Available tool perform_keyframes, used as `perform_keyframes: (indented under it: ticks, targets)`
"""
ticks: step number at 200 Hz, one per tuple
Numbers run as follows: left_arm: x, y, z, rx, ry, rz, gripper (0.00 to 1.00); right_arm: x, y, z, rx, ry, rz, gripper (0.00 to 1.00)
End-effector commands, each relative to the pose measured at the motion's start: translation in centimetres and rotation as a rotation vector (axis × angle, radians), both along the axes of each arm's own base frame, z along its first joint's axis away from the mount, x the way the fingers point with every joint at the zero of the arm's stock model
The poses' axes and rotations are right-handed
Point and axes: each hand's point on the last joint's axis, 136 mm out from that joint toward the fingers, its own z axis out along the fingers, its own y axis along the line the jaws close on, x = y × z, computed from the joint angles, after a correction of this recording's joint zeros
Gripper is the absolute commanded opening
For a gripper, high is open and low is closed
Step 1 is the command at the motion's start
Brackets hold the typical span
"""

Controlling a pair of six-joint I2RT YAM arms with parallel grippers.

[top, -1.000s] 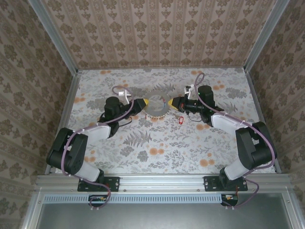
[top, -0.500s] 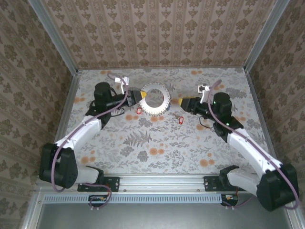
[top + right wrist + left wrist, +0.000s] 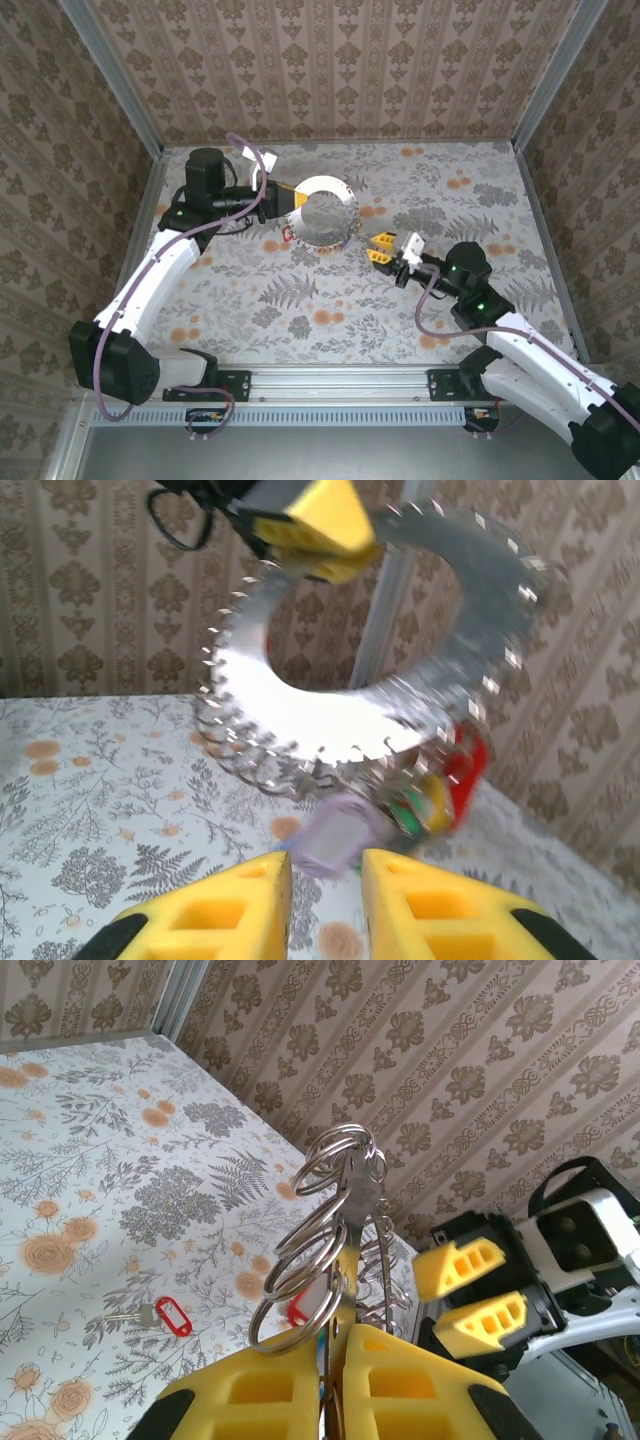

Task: Put the keys on the keyring

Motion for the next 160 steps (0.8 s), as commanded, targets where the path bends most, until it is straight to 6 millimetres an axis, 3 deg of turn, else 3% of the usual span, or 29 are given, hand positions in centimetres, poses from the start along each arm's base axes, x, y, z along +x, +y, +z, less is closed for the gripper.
perform_keyframes:
  ticks: [1,81,160]
  targets:
    - [-0.5,-0.1,2.0,-0.026,-0.086,-0.031,0.00,-0.1,0.7,1.3,-0.069,-0.189,-0.044,0.23]
    - [-0.6,-0.1,1.9,-0.032,-0.085,-0.032,0.00,0.0,3.5,0.7,-0.101,-0.215,-0.021,0.26]
    - [-0.7,0.0,1.9,-0.032,-0.085,-0.027,0.00,1.3,3.8,1.4,-0.068,-0.234,-0.064,0.26]
